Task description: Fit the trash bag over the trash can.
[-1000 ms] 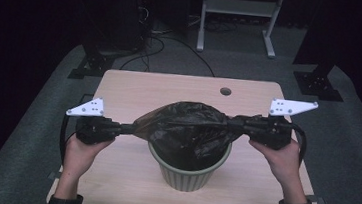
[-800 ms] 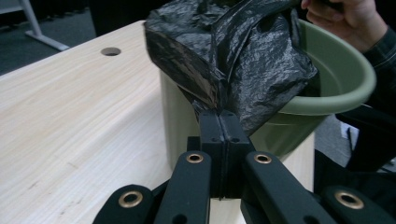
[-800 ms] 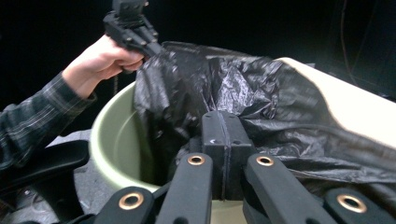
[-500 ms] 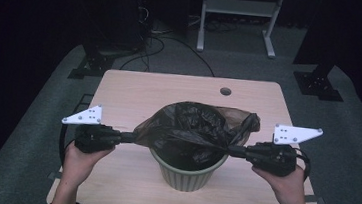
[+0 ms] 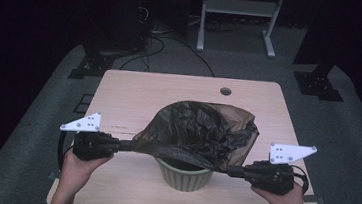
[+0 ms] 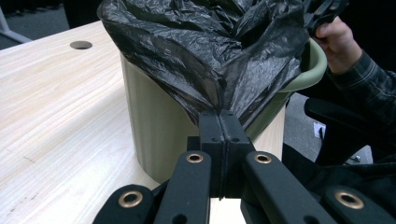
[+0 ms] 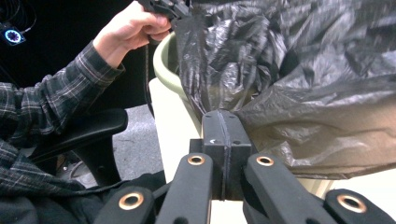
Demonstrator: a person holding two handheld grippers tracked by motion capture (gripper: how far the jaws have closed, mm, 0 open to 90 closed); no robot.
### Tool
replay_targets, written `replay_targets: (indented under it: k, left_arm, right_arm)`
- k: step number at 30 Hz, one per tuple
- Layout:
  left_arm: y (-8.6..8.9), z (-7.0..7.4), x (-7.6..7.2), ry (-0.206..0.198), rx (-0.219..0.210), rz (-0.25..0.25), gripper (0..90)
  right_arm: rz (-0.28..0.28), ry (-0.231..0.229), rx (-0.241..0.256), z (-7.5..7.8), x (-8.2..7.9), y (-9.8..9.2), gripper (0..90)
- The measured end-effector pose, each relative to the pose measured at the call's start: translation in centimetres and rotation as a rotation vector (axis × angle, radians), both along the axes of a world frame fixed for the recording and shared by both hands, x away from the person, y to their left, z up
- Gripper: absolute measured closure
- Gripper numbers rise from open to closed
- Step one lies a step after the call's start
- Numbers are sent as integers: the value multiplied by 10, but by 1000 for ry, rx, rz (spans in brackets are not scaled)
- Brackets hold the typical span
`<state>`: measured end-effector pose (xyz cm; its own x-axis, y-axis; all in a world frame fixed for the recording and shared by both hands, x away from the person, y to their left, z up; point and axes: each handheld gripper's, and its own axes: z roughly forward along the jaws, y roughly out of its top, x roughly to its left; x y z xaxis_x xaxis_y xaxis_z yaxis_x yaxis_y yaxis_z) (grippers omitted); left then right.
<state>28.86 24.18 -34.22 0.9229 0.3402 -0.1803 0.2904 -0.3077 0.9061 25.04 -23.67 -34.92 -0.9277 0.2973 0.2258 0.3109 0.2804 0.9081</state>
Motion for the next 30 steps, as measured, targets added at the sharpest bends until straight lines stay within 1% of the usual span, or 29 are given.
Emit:
replay_targets:
  k: [6,16,17,19,21,22,23,24,25,26,27,28,29,30]
  left_arm:
    - [-3,-5,0,17,-1,-18,899]
    - [-7,-10,-1,38,12,-38,900]
    - [-8,-10,-1,45,16,-42,899]
    - [-8,-12,0,46,24,-44,900]
    - [-9,-13,0,48,43,-42,900]
    - [-10,-13,0,46,55,-33,900]
    - [-10,-14,1,43,82,-21,899]
    - [-9,-15,2,45,91,-10,899]
    - [-8,-16,3,47,84,1,900]
    - [-7,-17,4,44,91,12,899]
    - [-6,-17,4,38,115,35,899]
    - [-6,-18,5,35,128,48,899]
    - [-4,-18,6,36,120,51,899]
    - [-4,-17,7,26,135,69,899]
  right_arm:
    - [9,37,-8,-14,0,3,899]
    - [31,54,-49,-29,-3,13,899]
    - [33,58,-53,-30,-4,14,899]
    - [36,63,-67,-33,-4,15,899]
    - [38,63,-86,-37,-5,18,899]
    - [36,65,-92,-38,-5,19,898]
    - [30,67,-104,-40,-5,19,899]
    - [21,67,-123,-42,-5,20,899]
    - [13,71,-135,-45,-4,20,899]
    - [11,80,-137,-48,-3,19,899]
    - [7,82,-140,-50,-3,19,898]
    - [1,80,-146,-51,-3,18,897]
    - [-4,78,-146,-51,-3,18,866]
    - [-7,72,-137,-50,-3,17,831]
